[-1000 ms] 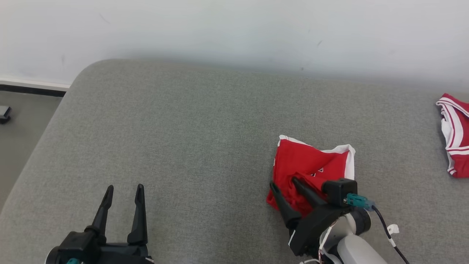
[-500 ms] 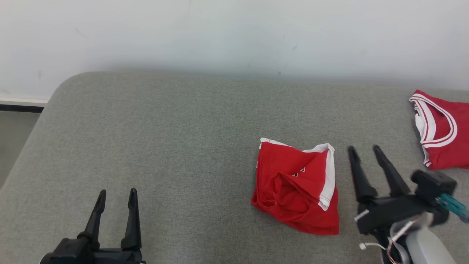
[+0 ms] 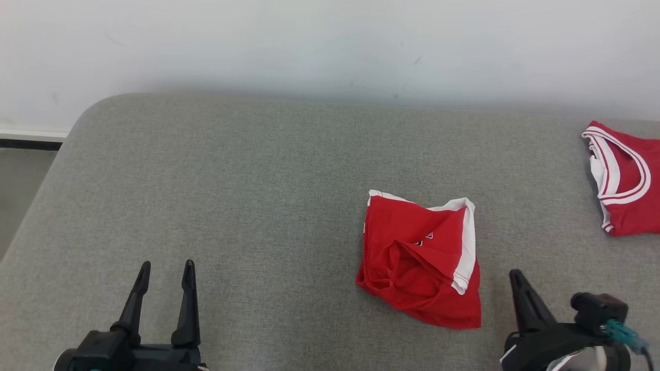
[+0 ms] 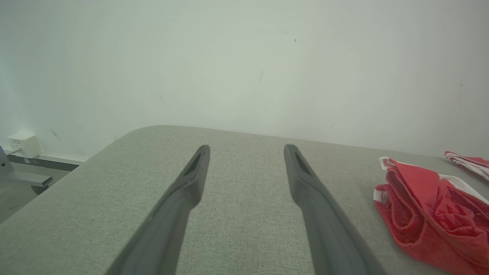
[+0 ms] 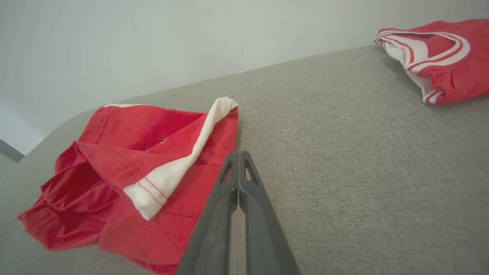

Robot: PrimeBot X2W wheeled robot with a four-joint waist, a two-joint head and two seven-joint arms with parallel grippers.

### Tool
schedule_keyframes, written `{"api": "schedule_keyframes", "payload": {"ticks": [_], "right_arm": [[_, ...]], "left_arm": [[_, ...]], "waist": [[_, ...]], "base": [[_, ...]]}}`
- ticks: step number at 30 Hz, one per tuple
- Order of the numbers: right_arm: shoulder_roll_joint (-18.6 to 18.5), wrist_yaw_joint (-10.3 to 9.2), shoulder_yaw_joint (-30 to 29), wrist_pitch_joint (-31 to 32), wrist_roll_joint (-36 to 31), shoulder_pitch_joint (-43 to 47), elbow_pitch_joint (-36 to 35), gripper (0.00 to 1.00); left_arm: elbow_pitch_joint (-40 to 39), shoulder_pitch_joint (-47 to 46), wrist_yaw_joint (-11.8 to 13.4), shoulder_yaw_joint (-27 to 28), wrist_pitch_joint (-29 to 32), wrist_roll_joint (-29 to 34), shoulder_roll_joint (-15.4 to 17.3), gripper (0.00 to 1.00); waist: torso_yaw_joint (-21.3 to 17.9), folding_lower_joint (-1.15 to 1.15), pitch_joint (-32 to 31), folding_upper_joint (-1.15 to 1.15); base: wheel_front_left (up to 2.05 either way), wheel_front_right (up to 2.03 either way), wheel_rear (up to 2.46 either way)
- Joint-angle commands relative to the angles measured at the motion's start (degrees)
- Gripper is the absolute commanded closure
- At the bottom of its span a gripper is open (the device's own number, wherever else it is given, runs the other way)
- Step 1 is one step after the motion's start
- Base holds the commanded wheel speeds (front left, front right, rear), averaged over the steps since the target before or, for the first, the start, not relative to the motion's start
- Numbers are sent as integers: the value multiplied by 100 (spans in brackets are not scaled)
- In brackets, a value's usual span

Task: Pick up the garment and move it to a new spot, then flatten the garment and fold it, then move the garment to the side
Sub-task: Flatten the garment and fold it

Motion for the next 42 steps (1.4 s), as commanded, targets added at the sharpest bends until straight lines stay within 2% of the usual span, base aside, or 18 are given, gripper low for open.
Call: {"api": "schedule_keyframes", "payload": {"ticks": [1, 12, 23, 35, 42], "right_arm": [[20, -16, 32, 0, -64, -60, 48, 100], [112, -16, 343, -104, -404, -749, 1348, 100], [208, -16, 197, -307, -405, -1835, 2719, 100], [401, -16, 287, -734, -420, -2783, 3544, 100], [519, -16, 761, -933, -250, -3025, 3742, 100]], "left_arm": [[-6, -61, -6, -3, -18, 42, 29, 0], [75, -164, -1, -79, -18, 6, 78, 0], [93, -208, -2, -76, -18, -38, 52, 0], [133, -333, -3, -193, -18, -86, 37, 0], [179, -374, -3, -300, -18, -102, 35, 0]], "waist": [[25, 0, 17, 0], [286, 0, 100, 0], [489, 0, 191, 0], [767, 0, 339, 0], [939, 0, 375, 0]], "base": [[0, 0, 0], [0, 0, 0], [0, 0, 0], [0, 0, 0], [0, 0, 0]]}}
